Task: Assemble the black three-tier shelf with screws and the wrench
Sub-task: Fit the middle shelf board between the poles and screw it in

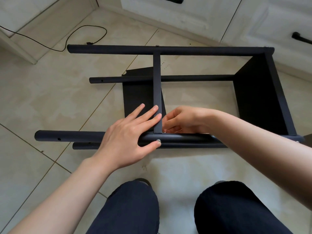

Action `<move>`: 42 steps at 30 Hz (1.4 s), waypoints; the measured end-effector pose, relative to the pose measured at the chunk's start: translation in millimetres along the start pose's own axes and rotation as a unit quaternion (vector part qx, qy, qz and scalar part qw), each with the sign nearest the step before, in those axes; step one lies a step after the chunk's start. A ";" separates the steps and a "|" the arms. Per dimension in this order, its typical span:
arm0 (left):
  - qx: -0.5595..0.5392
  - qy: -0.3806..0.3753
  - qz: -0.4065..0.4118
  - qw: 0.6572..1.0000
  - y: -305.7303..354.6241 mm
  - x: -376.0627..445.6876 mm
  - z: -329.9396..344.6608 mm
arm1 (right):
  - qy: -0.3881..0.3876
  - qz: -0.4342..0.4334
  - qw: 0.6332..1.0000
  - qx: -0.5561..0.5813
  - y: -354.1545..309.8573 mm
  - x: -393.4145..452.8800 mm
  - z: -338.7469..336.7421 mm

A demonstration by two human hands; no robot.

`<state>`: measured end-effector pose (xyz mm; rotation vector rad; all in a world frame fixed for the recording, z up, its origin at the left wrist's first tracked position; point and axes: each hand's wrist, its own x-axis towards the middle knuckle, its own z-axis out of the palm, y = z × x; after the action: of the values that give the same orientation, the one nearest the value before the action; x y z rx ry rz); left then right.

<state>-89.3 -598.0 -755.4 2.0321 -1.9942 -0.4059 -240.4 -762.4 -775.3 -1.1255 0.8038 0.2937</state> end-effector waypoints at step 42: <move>0.004 -0.009 0.004 1.000 -2.8 -0.4 3.2 | -0.076 0.061 0.995 -0.034 1.9 14.9 -4.5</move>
<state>-87.9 -597.5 -759.5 2.0328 -2.0161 -0.4151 -233.2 -768.2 -787.9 -1.1057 0.7322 0.5061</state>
